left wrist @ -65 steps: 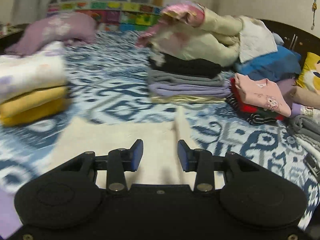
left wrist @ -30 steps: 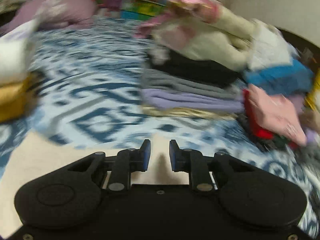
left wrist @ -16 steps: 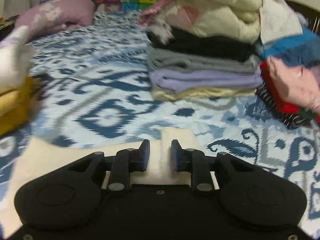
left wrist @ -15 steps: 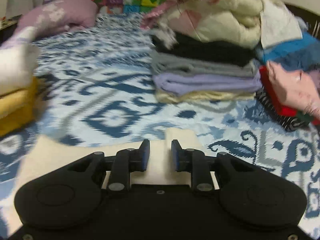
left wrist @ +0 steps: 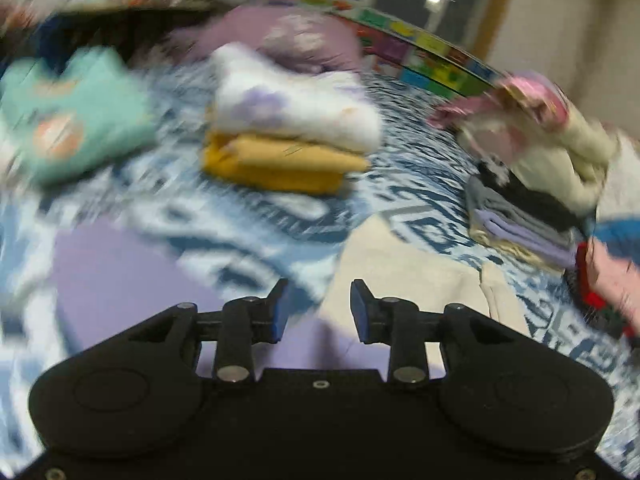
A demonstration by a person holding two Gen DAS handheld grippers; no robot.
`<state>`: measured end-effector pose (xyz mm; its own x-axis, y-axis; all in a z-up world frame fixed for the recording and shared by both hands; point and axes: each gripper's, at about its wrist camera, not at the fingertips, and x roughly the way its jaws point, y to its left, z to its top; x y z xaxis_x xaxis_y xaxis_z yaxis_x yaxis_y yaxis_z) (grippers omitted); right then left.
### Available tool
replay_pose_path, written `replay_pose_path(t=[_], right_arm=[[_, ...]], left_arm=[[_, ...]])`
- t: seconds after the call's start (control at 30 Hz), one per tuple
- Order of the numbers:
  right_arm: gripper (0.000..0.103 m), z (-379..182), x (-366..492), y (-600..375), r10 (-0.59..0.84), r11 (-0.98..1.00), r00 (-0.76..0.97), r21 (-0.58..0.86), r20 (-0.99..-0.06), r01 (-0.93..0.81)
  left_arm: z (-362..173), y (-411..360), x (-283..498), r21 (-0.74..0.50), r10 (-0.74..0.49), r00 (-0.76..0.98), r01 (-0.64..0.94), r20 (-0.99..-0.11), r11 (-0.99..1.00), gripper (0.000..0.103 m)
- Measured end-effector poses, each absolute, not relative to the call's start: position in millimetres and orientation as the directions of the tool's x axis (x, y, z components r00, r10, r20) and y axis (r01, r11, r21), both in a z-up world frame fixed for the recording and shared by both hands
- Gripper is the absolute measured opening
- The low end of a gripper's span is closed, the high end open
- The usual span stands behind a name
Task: Fold clothes
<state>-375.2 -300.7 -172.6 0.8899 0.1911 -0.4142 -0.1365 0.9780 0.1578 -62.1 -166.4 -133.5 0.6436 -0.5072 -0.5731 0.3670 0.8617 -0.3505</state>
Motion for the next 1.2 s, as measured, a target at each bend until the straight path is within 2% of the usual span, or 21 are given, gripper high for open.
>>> replay_pose_path(t=[0.17,0.37,0.53,0.57,0.6,0.63,0.7,0.93,1.1,1.2], right_arm=[[0.035,-179,-375,-301,0.151,0.986,0.888,0.129,-0.435,-0.104],[0.036,-189,-372,-294,0.138,0.99,0.874,0.09,-0.466,-0.108],[0.036,-193,-373,-295,0.134,0.991,0.871,0.087,-0.472,-0.105],[0.037,-193,-373,-296,0.131,0.991,0.874,0.088,-0.468,-0.101],[0.041,-192,-373,-297,0.129,0.991,0.876,0.09,-0.464,-0.099],[0.042,-192,-374,-297,0.128,0.991,0.879,0.091,-0.46,-0.097],[0.047,-191,-373,-298,0.129,0.991,0.881,0.088,-0.456,-0.1],[0.049,-193,-371,-296,0.129,0.992,0.875,0.053,-0.466,-0.118],[0.052,-191,-374,-298,0.118,0.993,0.882,0.051,-0.456,-0.106],[0.053,-190,-375,-300,0.112,0.994,0.885,0.051,-0.452,-0.1]], left_arm=[[-166,-130,-72,-0.515,-0.544,0.596,0.24,-0.59,0.823,0.035],[-186,-133,-74,-0.636,-0.624,0.549,0.203,-0.556,0.745,0.035],[-194,-142,-69,-0.649,-0.633,0.535,0.193,-0.559,0.736,0.032],[-196,-144,-68,-0.651,-0.635,0.531,0.19,-0.561,0.735,0.027],[-196,-145,-68,-0.653,-0.636,0.531,0.19,-0.56,0.733,0.011],[-194,-146,-68,-0.654,-0.637,0.536,0.194,-0.554,0.732,0.008],[-188,-148,-70,-0.662,-0.644,0.545,0.201,-0.537,0.722,0.007],[-155,-171,-70,-0.773,-0.741,0.518,0.216,-0.427,0.597,0.007],[-134,-203,-68,-0.778,-0.761,0.513,0.25,-0.398,0.576,0.007],[-126,-226,-63,-0.764,-0.76,0.505,0.266,-0.409,0.588,0.007]])
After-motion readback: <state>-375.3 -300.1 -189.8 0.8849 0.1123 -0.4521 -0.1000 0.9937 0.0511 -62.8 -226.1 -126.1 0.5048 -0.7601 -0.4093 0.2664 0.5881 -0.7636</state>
